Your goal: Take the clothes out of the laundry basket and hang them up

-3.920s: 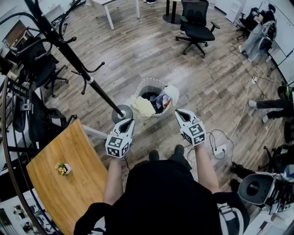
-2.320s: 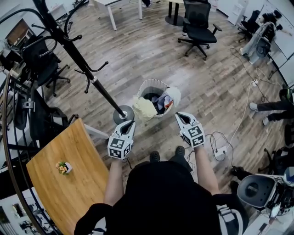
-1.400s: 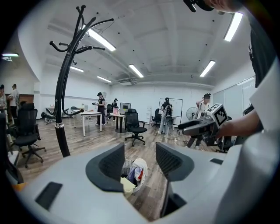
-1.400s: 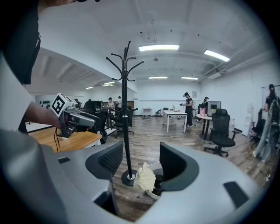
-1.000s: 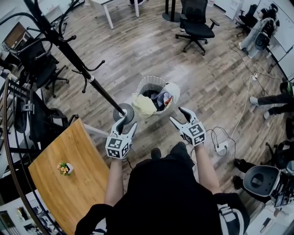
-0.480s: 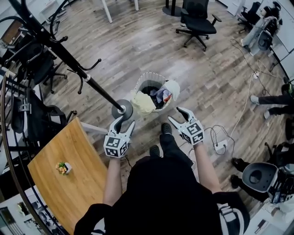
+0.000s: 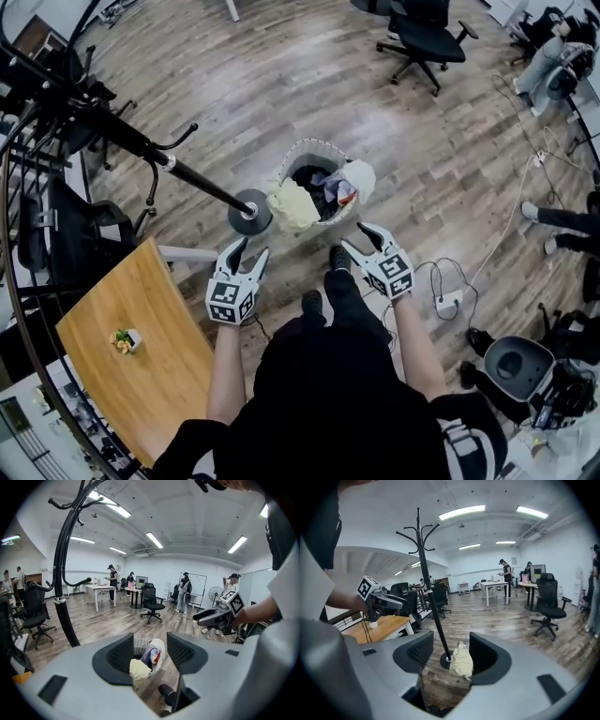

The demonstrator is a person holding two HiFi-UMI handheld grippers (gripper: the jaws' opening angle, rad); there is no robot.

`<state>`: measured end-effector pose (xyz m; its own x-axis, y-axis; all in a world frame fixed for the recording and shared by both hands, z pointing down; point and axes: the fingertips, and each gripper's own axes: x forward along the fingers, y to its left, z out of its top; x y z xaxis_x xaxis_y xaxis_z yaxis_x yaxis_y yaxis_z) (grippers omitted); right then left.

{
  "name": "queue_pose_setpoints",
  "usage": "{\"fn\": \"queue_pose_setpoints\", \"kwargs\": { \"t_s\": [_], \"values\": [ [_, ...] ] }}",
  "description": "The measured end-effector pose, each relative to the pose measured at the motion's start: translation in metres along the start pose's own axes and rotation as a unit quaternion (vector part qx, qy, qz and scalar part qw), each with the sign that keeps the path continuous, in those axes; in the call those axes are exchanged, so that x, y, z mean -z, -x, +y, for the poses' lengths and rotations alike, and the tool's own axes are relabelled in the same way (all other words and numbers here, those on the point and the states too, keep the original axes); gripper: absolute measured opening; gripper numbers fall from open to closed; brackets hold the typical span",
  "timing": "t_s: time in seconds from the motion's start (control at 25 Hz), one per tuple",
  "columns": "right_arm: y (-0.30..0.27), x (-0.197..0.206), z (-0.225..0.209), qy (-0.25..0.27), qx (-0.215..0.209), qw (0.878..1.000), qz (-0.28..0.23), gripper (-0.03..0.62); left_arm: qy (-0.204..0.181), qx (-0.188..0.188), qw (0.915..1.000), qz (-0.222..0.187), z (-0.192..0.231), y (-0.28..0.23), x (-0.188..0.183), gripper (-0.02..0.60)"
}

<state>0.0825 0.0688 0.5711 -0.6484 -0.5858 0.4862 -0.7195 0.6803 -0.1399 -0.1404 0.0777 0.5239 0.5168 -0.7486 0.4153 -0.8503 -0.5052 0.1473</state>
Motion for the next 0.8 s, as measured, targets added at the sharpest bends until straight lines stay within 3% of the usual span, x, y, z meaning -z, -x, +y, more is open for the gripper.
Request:
{"fn": "queue_pose_setpoints", "kwargs": {
  "t_s": [0.2, 0.44, 0.8],
  "values": [
    [-0.033, 0.005, -0.025, -0.002, -0.027, 0.999, 0.019, 0.244, 0.006, -0.014, 0.9995, 0.026, 0.015, -0.027, 0.005, 0.224],
    [-0.073, 0.030, -0.051, -0.008, -0.071, 0.996, 0.054, 0.236, -0.028, -0.031, 0.9970, 0.065, 0.030, -0.058, 0.010, 0.224],
    [-0.113, 0.056, -0.085, 0.005, -0.116, 0.987, 0.108, 0.233, 0.050, -0.076, 0.9929, 0.077, 0.056, -0.111, 0.038, 0.224]
  ]
}}
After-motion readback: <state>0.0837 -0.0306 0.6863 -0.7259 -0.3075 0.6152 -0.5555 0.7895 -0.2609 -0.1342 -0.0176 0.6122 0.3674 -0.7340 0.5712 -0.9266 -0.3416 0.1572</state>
